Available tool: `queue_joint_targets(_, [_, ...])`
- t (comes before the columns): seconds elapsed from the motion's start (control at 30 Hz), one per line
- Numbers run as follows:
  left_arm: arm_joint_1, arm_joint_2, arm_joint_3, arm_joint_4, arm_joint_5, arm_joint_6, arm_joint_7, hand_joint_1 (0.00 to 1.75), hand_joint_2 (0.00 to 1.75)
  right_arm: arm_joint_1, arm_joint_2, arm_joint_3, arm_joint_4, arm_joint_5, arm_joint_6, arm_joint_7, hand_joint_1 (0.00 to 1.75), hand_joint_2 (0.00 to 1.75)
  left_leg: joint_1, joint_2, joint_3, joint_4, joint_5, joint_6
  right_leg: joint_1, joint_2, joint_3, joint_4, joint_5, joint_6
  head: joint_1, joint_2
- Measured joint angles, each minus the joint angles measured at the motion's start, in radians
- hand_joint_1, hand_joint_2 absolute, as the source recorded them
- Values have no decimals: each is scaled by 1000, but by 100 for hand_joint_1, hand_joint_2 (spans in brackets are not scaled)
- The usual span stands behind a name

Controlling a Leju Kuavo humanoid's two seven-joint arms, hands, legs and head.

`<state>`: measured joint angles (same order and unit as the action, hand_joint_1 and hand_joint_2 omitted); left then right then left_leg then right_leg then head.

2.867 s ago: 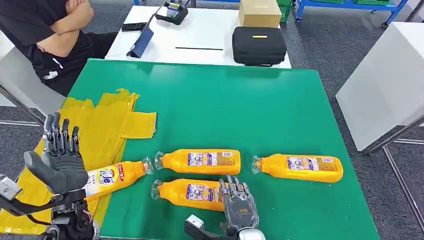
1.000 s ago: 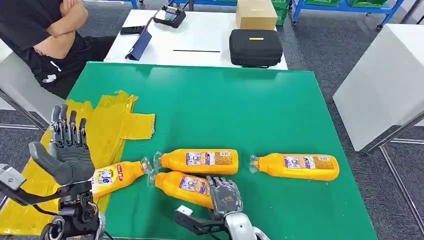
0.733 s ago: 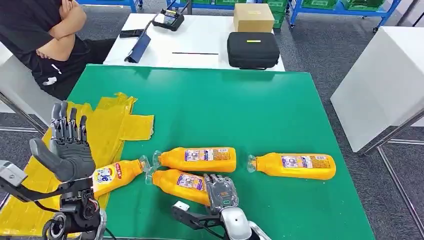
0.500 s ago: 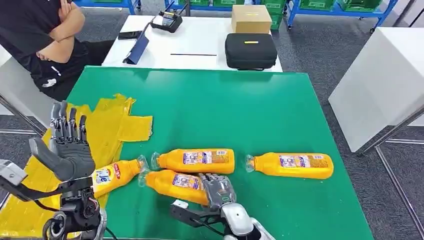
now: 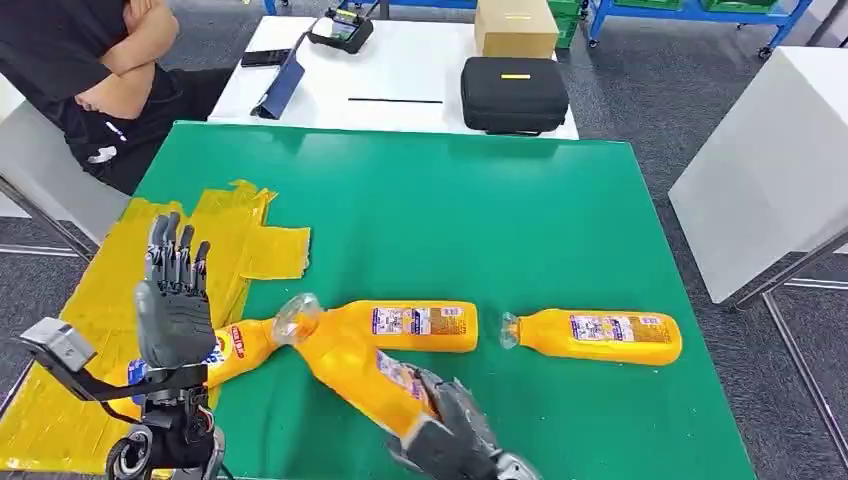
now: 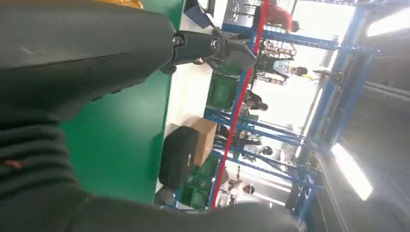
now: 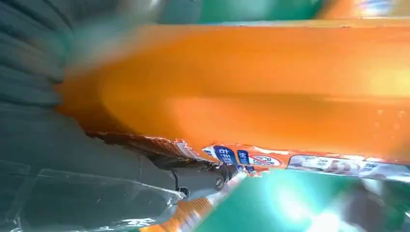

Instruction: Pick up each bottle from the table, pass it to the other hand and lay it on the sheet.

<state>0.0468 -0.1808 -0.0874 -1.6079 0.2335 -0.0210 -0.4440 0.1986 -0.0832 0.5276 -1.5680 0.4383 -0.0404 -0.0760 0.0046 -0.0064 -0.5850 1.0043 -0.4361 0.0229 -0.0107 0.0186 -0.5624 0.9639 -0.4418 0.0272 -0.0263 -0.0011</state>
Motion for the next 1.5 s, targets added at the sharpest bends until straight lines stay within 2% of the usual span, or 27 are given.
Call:
queue_joint_targets(0.2, [0,1,-1,13,3,-3,-2,0,175,30,-22,-5,-116,-13,-5,-4,175,175,0,0,-1,0,0,0,0,0,-1,0,0,0,0,0])
queue_joint_targets(0.57, [0,1,-1,20,3,-6,-2,0,175,46,-38,-5,-165,-13,-5,-4,175,175,0,0,-1,0,0,1,0,0,-1,0,0,0,0,0])
queue_joint_targets(0.67, [0,1,-1,21,10,-12,-3,0,175,51,-39,-10,-177,-24,-24,-40,175,175,0,0,-1,0,0,1,0,0,-1,0,0,0,0,0])
queue_joint_targets(0.77, [3,4,-11,21,91,-94,17,0,175,62,-32,-41,-229,-7,-57,-66,175,175,0,0,-1,0,0,1,0,0,-1,0,0,0,0,0])
queue_joint_targets(0.9, [4,11,-47,31,197,-216,63,0,175,59,3,-124,-253,117,-119,-51,175,175,0,0,-1,0,0,1,0,0,-1,0,0,0,0,0])
queue_joint_targets(1.0, [2,17,-82,39,240,-252,85,0,175,47,36,-182,-251,177,-148,-53,175,175,0,0,-1,0,0,1,0,0,-1,0,0,0,0,0])
queue_joint_targets(1.13, [-3,24,-136,43,258,-277,113,0,175,-7,71,-211,-205,338,-228,-19,175,175,0,1,-1,0,0,1,0,0,-1,0,0,0,0,0])
queue_joint_targets(1.5, [-3,66,-213,55,312,-304,120,0,175,-132,87,-209,-76,351,-348,-5,175,175,0,0,-2,0,0,1,0,0,-1,0,0,0,0,0])
